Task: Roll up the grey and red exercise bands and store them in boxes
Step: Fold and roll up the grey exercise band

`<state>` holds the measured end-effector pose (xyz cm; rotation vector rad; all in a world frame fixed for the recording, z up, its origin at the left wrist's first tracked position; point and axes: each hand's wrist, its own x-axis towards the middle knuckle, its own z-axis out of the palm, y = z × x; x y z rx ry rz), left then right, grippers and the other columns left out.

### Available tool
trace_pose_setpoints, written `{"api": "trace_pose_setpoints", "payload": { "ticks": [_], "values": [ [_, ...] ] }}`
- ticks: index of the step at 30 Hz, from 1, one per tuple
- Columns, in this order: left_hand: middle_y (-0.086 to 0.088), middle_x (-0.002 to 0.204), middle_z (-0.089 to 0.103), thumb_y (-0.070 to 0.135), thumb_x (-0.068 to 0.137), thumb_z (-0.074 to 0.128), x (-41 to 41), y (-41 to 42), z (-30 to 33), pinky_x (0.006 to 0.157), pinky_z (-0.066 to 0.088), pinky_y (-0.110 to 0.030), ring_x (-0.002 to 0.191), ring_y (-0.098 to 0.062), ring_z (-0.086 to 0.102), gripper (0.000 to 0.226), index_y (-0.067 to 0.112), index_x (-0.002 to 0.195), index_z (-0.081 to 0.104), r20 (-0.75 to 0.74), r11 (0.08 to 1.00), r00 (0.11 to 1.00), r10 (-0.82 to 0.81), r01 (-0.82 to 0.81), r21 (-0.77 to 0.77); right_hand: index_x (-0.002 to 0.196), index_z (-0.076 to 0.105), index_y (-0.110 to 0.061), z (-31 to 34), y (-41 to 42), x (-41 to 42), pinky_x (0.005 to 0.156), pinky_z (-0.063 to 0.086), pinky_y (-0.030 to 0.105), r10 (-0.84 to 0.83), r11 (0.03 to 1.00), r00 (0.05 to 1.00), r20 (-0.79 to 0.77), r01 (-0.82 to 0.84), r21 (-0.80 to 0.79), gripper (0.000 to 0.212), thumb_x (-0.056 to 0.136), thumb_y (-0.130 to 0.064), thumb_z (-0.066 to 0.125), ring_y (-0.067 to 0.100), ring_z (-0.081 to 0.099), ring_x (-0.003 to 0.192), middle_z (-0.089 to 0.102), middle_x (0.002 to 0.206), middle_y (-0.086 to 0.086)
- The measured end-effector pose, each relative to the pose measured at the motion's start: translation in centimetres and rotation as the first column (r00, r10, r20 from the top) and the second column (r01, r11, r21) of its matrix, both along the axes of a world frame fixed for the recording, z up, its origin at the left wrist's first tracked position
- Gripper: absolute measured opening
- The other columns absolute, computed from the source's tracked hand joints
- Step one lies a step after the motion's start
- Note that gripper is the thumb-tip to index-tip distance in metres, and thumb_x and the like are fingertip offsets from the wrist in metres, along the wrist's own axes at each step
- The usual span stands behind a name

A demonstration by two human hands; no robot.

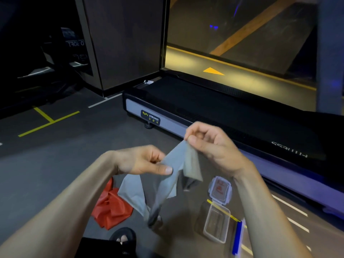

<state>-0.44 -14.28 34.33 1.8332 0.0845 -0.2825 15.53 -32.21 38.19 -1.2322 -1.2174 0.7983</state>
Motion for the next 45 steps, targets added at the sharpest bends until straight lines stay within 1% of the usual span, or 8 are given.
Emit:
{"api": "trace_pose_setpoints", "payload": {
  "ticks": [6,11,28,34,37,40,42,45],
  "values": [
    [-0.022,0.102,0.076,0.038,0.085,0.081,0.3,-0.2,-0.4,0.086,0.052,-0.049,0.090,-0.023,0.066,0.033,0.009,0.100,0.079,0.147,0.983,0.975,0.164,-0.174,0.053,0.091,0.064,-0.015,0.3,-1.1,3.0,0.067,0.048,0.023,-0.080,0.980,0.912,-0.403,0.146,0.137,0.020,0.084,-0.028,0.078,0.011,0.056,0.072,0.057,0.086,0.002],
    [-0.024,0.084,0.073,0.059,0.072,0.083,0.6,0.0,-0.1,0.067,0.046,-0.048,0.073,-0.020,0.060,0.043,0.018,0.082,0.076,0.264,0.964,0.932,0.251,-0.266,0.026,0.091,0.063,-0.015,-0.1,-1.9,4.1,0.067,0.050,0.024,-0.117,0.968,0.888,-0.445,0.202,0.149,0.023,0.082,-0.029,0.079,0.013,0.057,0.073,0.056,0.085,0.003],
    [-0.008,0.079,0.076,0.035,0.087,0.074,0.5,0.1,-0.1,0.071,0.050,-0.028,0.073,-0.011,0.064,0.020,0.015,0.084,0.078,0.237,0.967,0.938,0.253,-0.254,-0.028,0.091,0.063,-0.018,-0.6,-3.1,5.1,0.065,0.048,0.024,-0.147,0.961,0.878,-0.455,0.236,0.145,0.034,0.074,-0.035,0.087,0.012,0.055,0.071,0.056,0.083,0.001],
    [-0.003,0.076,0.069,0.037,0.080,0.083,-1.1,1.2,0.9,0.064,0.051,-0.019,0.065,-0.008,0.065,0.028,0.011,0.087,0.075,0.242,0.815,0.950,0.196,-0.021,-0.579,0.092,0.062,-0.008,-2.0,-3.8,5.5,0.054,0.037,0.013,-0.140,0.990,0.980,-0.140,0.135,-0.047,0.004,0.090,-0.012,0.060,0.004,0.048,0.058,0.057,0.069,-0.004],
    [-0.011,0.102,0.075,0.020,0.097,0.065,-0.4,0.0,1.6,0.083,0.057,-0.026,0.091,-0.017,0.074,0.028,-0.003,0.112,0.068,0.384,0.677,0.922,0.045,0.255,-0.690,0.095,0.060,-0.006,-2.6,-2.6,4.5,0.063,0.040,0.010,-0.027,0.993,0.998,-0.050,0.021,-0.113,0.005,0.092,-0.010,0.060,-0.002,0.051,0.064,0.061,0.073,-0.011],
    [-0.015,0.096,0.074,0.024,0.090,0.075,0.4,-1.1,2.1,0.077,0.059,-0.032,0.084,-0.023,0.074,0.035,-0.005,0.108,0.067,0.392,0.659,0.913,0.115,0.225,-0.718,0.094,0.062,-0.012,-2.8,-1.8,3.8,0.072,0.044,0.013,0.010,0.994,0.999,-0.036,-0.014,-0.112,0.002,0.093,-0.013,0.061,0.000,0.056,0.075,0.065,0.085,-0.010],
    [-0.015,0.091,0.073,0.026,0.087,0.078,0.5,-1.1,2.0,0.072,0.060,-0.033,0.079,-0.023,0.073,0.035,-0.002,0.105,0.068,0.378,0.637,0.912,0.158,0.198,-0.745,0.093,0.064,-0.015,-2.9,-1.6,3.5,0.080,0.049,0.018,0.014,0.996,0.996,-0.093,-0.021,-0.081,0.001,0.093,-0.015,0.062,0.005,0.063,0.086,0.070,0.097,-0.003],
    [-0.011,0.097,0.075,0.024,0.093,0.070,0.6,-0.9,1.9,0.080,0.058,-0.031,0.087,-0.020,0.073,0.024,0.003,0.106,0.070,0.390,0.619,0.913,0.121,0.238,-0.749,0.097,0.062,-0.015,-3.2,-1.4,3.2,0.104,0.041,0.057,0.032,0.999,0.987,-0.157,-0.033,-0.003,0.011,0.093,-0.025,0.065,0.032,0.062,0.119,0.068,0.122,0.014]
  ]
}}
